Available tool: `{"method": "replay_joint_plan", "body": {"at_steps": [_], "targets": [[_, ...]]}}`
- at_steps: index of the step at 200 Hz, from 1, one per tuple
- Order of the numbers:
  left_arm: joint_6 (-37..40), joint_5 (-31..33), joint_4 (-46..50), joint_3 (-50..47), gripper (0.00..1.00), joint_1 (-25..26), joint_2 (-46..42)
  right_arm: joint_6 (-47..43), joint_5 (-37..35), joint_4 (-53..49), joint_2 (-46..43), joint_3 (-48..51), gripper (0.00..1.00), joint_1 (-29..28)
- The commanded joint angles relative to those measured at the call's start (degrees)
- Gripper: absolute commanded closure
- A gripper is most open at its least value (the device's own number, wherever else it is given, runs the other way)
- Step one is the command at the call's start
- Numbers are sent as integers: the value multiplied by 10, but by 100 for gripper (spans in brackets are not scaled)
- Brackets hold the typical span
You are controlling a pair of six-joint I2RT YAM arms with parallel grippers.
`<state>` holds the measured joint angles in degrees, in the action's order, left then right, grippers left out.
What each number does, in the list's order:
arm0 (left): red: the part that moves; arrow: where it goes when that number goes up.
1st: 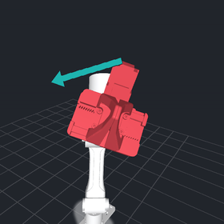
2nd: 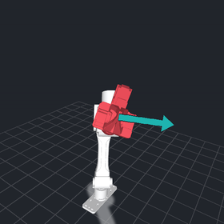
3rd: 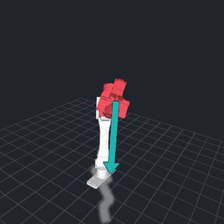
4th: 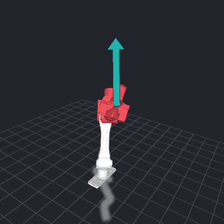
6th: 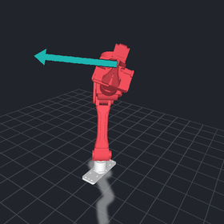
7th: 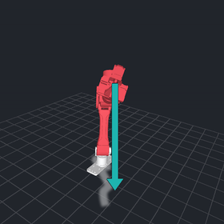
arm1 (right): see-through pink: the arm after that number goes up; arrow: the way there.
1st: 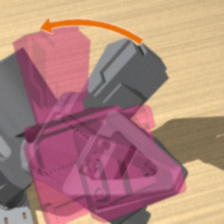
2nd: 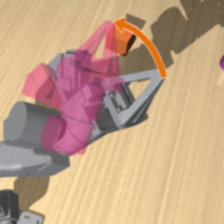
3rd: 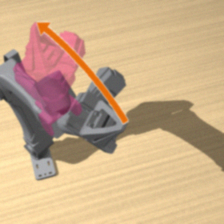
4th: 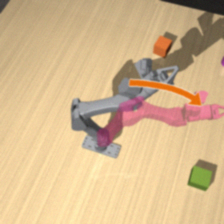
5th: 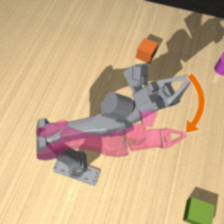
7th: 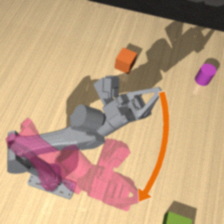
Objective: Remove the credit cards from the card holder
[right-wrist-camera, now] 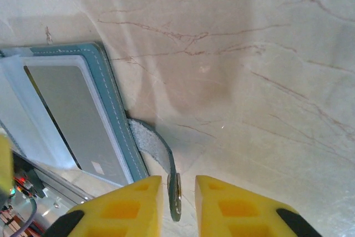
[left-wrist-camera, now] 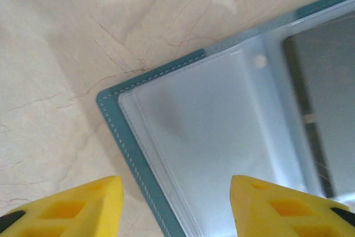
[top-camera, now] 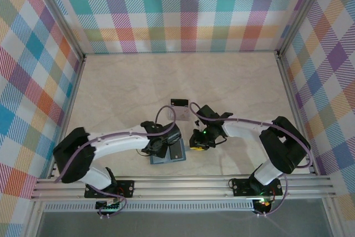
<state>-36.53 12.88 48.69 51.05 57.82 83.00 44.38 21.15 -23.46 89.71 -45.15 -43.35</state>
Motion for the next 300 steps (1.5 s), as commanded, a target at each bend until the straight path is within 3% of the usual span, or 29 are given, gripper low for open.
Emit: {"method": "replay_joint_plan", "body": {"at_steps": [1, 41, 77, 135, 212, 271, 300], "targets": [[-4, -12, 21, 15, 45, -8, -52, 9, -23, -34, -26, -19, 69, -12], [-16, -83, -35, 56, 49, -9, -45, 20, -75, -97, -92, -22, 62, -19], [-17, -128, -95, 58, 65, -16, 6, 26, -83, -114, -136, -30, 64, -24], [-14, -154, -120, 6, 81, -63, 16, 23, -50, -70, -58, -80, 75, -61], [-15, -174, -152, -61, 85, -93, 6, 8, -46, -53, 73, -145, 83, -82], [-41, -198, -174, -43, 83, -94, -57, 8, -34, -27, 109, -142, 87, -86], [-49, -215, -188, -33, 83, -94, -45, 9, -36, -25, 117, -138, 88, -86]]}}
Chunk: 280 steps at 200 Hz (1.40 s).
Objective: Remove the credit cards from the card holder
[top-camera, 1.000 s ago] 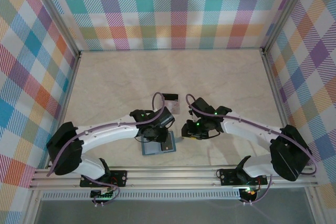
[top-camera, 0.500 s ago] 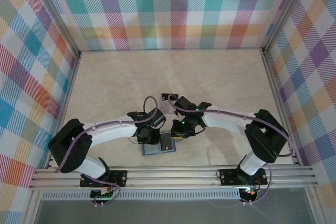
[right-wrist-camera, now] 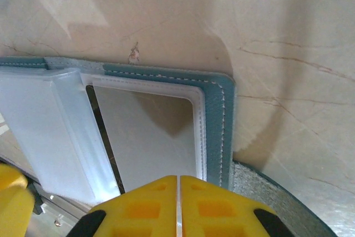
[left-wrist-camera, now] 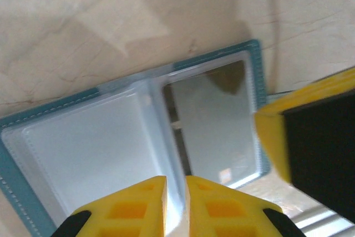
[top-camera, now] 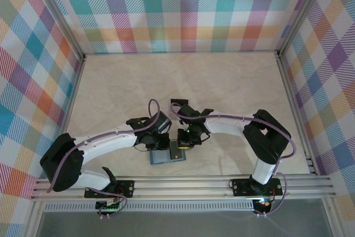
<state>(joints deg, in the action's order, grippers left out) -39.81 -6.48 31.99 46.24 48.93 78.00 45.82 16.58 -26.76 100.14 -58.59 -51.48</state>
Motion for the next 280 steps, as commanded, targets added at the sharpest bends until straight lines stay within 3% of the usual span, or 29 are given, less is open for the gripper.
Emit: {"method": "replay_joint_plan", "body": {"at_steps": [1, 35, 68, 152, 280], "targets": [[-17, -22, -21, 15, 83, -6, 7, -6, 9, 8, 13, -4, 88, -5], [-35, -56, -69, 5, 83, -5, 55, -5, 0, 1, 16, 0, 88, -5], [-34, -36, -68, 1, 81, -5, 86, -3, -12, -6, 14, 6, 88, -5], [-10, 24, -7, -3, 80, 1, 96, -6, -14, -14, 20, 8, 87, -5], [-21, 25, -35, -19, 77, 23, 85, -12, -13, -16, 19, 16, 86, -5]]}}
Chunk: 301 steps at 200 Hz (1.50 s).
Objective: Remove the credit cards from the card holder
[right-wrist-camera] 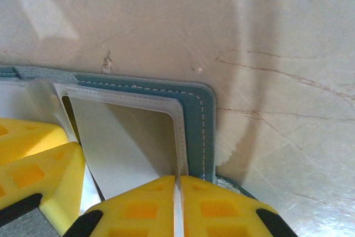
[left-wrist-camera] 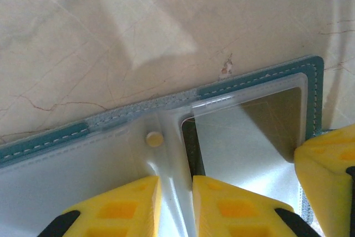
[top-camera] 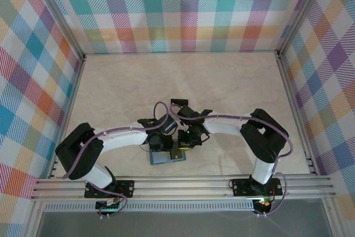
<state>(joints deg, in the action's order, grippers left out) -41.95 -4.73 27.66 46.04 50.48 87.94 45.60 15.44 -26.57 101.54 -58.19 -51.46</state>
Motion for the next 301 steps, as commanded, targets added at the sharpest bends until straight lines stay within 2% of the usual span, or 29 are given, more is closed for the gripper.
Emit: {"method": "replay_joint_plan", "body": {"at_steps": [1, 82, 112, 154, 199, 221, 250, 301], "targets": [[0, 8, 8, -17, 76, 7, -15, -10, -1, -18, 5, 12, 86, -5], [8, -5, 0, -23, 74, 8, 8, -8, 5, -20, 10, 11, 86, -5], [14, 30, 31, -19, 73, 9, 17, -10, 3, -25, 7, 12, 86, -5], [18, 62, 58, -29, 78, 11, 2, -6, -5, -27, -7, 23, 85, -5], [22, 62, 62, -36, 82, 10, -21, 2, -9, -28, -14, 27, 74, -5], [23, 65, 66, -35, 83, 10, -32, 4, -9, -29, -19, 27, 73, -5], [12, 46, 42, -46, 83, 10, -69, 6, -8, -27, -31, 31, 74, -5], [-17, -7, -45, -82, 74, 10, -95, 14, -3, -8, -38, 42, 73, -5]]}}
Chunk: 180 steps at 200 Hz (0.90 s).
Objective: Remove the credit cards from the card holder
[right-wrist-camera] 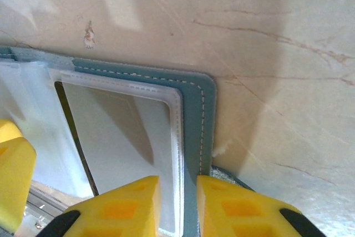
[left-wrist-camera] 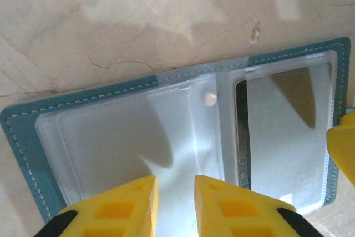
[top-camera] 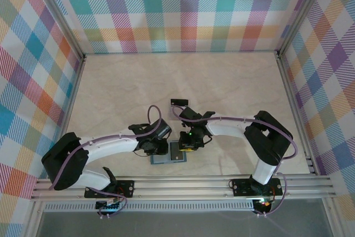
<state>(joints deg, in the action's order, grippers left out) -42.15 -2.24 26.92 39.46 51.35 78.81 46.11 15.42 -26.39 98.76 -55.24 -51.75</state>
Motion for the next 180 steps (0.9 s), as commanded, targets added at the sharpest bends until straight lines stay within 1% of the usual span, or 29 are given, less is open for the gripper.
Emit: {"method": "replay_joint_plan", "body": {"at_steps": [1, 27, 62, 100, 121, 136, 160, 180], "targets": [[-15, -33, -39, -16, 74, 2, -4, 9, -3, -9, -10, 13, 73, -2], [-18, -56, -69, -19, 73, 2, 12, 10, 3, -4, -1, 13, 74, -2], [-19, -52, -71, -20, 71, 2, 17, 8, 4, -3, 3, 11, 74, -2], [-9, -27, -22, -3, 65, 2, 13, 6, 4, -6, 8, 8, 74, -2], [-2, 0, 32, 18, 64, 2, 3, 6, 4, -7, 8, 8, 74, -2], [0, 7, 47, 29, 64, 2, -15, 6, 4, -9, 7, 9, 74, -2], [-7, -12, 33, 37, 62, 2, -42, 6, 2, -9, 5, 12, 74, -2], [-17, -32, 14, 39, 59, 2, -37, 6, 4, -9, 7, 11, 74, -2]]}}
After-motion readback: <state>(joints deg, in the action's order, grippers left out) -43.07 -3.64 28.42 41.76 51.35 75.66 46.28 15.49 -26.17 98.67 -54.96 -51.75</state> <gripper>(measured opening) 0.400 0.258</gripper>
